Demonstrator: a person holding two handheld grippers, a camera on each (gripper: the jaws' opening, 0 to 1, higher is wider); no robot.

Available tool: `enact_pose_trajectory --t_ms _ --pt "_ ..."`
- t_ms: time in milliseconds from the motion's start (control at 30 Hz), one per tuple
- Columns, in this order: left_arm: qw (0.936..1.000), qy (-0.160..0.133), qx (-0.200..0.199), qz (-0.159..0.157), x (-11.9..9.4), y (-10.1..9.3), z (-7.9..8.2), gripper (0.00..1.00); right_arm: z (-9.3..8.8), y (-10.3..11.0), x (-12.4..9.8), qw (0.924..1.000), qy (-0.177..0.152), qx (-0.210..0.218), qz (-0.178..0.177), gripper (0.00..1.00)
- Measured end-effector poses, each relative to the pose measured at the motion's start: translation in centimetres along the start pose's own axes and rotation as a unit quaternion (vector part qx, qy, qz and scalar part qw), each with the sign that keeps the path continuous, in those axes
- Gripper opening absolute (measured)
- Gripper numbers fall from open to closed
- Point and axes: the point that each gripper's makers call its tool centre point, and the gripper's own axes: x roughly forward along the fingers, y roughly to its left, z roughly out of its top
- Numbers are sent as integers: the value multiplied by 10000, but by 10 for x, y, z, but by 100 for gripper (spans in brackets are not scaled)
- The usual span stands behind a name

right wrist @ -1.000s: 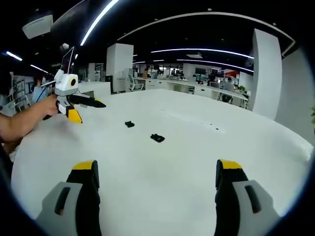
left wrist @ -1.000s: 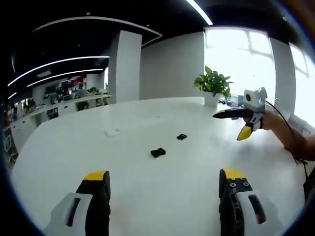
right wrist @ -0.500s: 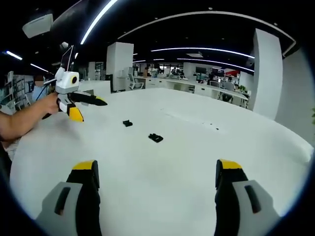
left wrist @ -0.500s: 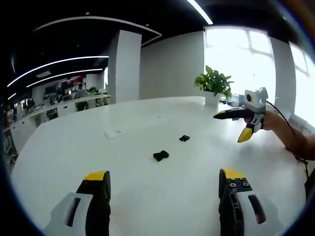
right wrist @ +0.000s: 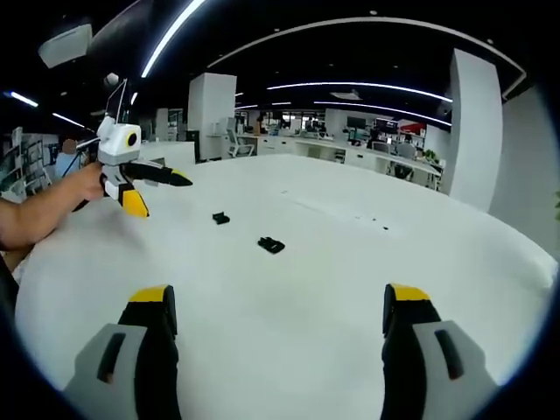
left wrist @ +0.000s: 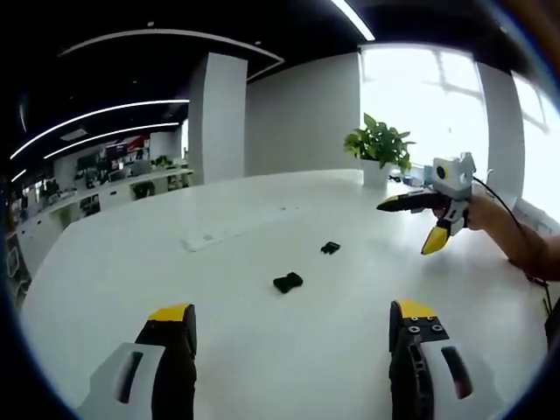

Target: Snap the two parts of the plastic buckle together until the buckle closes and remains connected.

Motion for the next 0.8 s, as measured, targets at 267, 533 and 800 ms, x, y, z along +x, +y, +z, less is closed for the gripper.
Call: enact_pose_trajectory --t_ms 267,533,800 --pt "10000 17 -29 15 2 5 0 92 2 -4 6 10000 -12 1 7 99" --pt "10000 70 -11 26 7 10 -2 92 -1 -8 9 9999 -15 120 33 99" --pt "10000 18 19 74 9 16 3 92 1 -15 12 9999 -52 151 -20 100"
